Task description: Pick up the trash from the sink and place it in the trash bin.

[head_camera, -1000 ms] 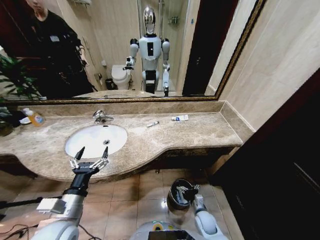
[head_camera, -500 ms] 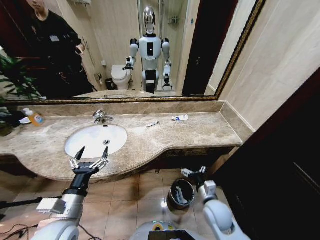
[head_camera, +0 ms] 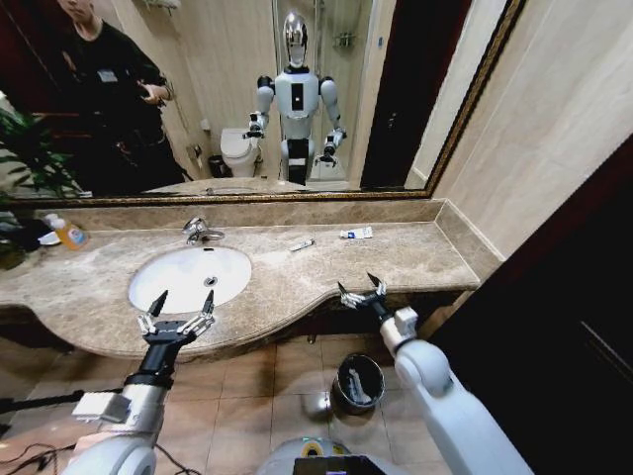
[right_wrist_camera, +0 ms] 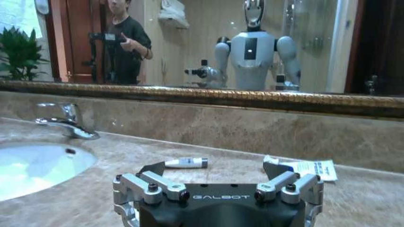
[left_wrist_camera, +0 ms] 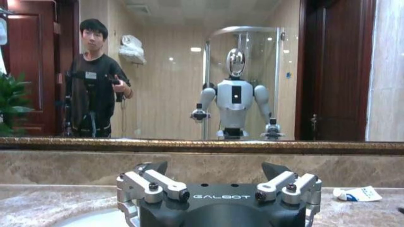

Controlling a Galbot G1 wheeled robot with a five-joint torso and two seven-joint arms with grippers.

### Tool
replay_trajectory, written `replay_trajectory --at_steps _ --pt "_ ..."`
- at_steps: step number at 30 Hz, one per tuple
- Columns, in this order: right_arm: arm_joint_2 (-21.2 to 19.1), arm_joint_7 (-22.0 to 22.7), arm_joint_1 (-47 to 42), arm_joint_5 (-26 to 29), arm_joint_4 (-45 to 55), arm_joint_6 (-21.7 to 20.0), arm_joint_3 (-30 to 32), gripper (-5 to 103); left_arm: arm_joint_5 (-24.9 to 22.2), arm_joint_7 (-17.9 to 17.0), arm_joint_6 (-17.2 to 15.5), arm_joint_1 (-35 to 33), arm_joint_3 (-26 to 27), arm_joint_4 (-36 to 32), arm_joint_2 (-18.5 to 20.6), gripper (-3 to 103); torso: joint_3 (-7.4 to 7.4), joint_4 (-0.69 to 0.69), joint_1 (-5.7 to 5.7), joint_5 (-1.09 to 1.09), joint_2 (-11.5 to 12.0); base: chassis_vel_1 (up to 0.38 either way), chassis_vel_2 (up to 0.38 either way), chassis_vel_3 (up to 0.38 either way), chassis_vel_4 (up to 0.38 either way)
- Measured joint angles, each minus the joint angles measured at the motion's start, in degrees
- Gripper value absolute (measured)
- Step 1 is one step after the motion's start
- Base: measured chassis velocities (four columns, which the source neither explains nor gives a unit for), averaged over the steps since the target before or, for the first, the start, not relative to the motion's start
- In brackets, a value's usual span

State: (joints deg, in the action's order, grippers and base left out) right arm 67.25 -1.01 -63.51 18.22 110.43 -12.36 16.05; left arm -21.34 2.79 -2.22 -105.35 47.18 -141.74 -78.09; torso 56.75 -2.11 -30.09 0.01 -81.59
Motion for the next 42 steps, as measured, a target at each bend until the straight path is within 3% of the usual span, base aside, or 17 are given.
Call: replay_trajectory --at_steps 6,14,17,21,25,30,32,33,37,42 --pt "0.57 -1.64 8.26 1.77 -9.32 0.07 -2.32 100 0.00 0.00 0.00 0.00 0.00 0.00 0.00 100 0.00 0.01 0.00 -0.01 0.01 0.000 0.000 0.000 0.000" --pt "4.49 -2.56 21.00 3.39 -20.00 -1.07 -8.43 100 0.00 0.00 0.00 0.00 0.00 0.00 0.00 100 0.00 0.00 -0.01 -0.01 0.01 0.000 0.000 0.000 0.000" --pt "6.65 -3.02 25.11 3.45 -23.80 -1.01 -10.75 100 0.00 -0.01 0.00 0.00 0.00 0.00 0.00 100 0.00 0.01 0.00 -0.03 0.01 0.000 0.000 0.000 0.000" --pt "12.43 -3.06 30.73 2.54 -31.50 -0.67 -13.15 100 0.00 0.01 0.00 0.00 0.00 -0.01 0.00 100 0.00 0.00 0.00 -0.03 0.01 0.000 0.000 0.000 0.000" --pt "14.93 -2.07 32.36 1.40 -34.35 -1.15 -13.61 100 0.00 0.01 0.00 0.00 0.00 -0.01 0.00 100 0.00 0.00 0.00 -0.03 0.01 0.000 0.000 0.000 0.000" --pt "19.29 3.84 34.83 0.54 -39.05 -4.09 -14.30 100 0.00 0.00 0.00 0.00 0.00 -0.01 0.00 100 -0.01 0.00 0.01 -0.04 0.00 0.000 0.000 0.000 0.000" --pt "21.54 8.35 35.86 0.96 -41.02 -6.86 -13.75 100 0.00 0.00 0.00 0.00 0.00 0.00 0.00 100 0.00 0.00 0.01 -0.03 0.00 0.000 0.000 0.000 0.000" --pt "21.54 8.35 35.86 0.96 -41.02 -6.86 -13.75 100 0.00 0.00 0.00 0.00 0.00 0.00 0.00 100 0.00 0.00 0.01 -0.03 0.00 0.000 0.000 0.000 0.000" --pt "24.46 15.23 37.54 1.88 -44.55 -7.86 -12.71 100 0.00 0.01 0.00 0.00 0.00 -0.01 0.00 100 -0.01 0.01 0.00 -0.02 0.00 0.000 0.000 0.000 0.000" --pt "24.87 17.90 38.28 2.69 -46.32 -7.87 -12.07 100 0.00 0.00 0.00 0.00 0.00 0.00 0.00 100 -0.01 0.01 0.01 -0.02 0.00 0.000 0.000 0.000 0.000"
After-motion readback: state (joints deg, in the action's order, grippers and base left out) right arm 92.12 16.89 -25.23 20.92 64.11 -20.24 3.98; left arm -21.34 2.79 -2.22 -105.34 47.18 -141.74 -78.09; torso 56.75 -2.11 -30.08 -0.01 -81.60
